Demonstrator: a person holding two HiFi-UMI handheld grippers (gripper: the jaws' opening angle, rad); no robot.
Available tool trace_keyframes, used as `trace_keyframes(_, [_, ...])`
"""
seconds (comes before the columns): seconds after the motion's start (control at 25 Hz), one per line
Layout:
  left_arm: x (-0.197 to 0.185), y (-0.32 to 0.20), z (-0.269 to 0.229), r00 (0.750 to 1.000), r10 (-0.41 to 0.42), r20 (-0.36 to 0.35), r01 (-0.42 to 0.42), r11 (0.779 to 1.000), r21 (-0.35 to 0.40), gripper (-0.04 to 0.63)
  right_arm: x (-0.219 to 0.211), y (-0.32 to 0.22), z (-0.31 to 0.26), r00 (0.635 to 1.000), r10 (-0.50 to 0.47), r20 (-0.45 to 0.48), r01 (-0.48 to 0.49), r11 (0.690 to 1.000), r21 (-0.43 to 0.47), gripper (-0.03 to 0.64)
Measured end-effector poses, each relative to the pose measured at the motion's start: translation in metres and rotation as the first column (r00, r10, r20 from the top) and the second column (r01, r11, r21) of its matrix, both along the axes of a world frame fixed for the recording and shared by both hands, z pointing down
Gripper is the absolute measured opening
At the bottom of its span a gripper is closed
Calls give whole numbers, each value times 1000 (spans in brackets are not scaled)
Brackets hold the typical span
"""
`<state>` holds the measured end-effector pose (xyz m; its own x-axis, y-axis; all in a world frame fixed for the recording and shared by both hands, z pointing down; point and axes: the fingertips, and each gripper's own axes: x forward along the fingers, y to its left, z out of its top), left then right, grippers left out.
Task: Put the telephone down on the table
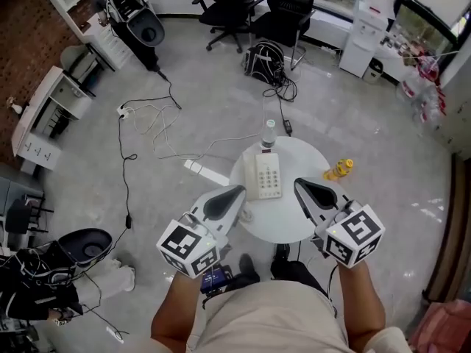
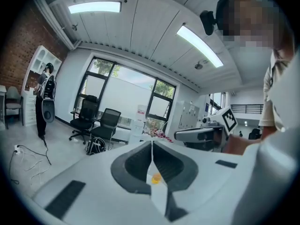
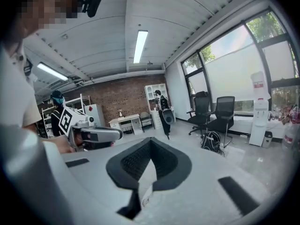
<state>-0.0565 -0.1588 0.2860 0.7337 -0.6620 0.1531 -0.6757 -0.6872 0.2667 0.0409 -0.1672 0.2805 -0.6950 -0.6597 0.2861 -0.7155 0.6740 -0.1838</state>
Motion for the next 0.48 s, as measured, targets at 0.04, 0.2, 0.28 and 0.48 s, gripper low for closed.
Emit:
trace_keyframes(0.04, [1,4,-3,1000,5,-1,-5,1000,5,14,1,4,-4,1000,1,1,-1,1000,4,-8])
trace_keyframes(0.2, [-2,13,-6,1000,15,-1,-15,1000,10,14,3,13,-8,1000,13,2,-13,1000,3,-9])
trace_keyframes(0.28, [-5,18,-3,1000,15,3,-15,1000,4,14,4,19,-5,1000,17,3,-17,1000,-4,-9])
trace_keyframes(0.48, [-11,22,-2,1000,1,6,-1,1000,-18,14,6,25,-4,1000,23,-3,-23,999,-28,-9])
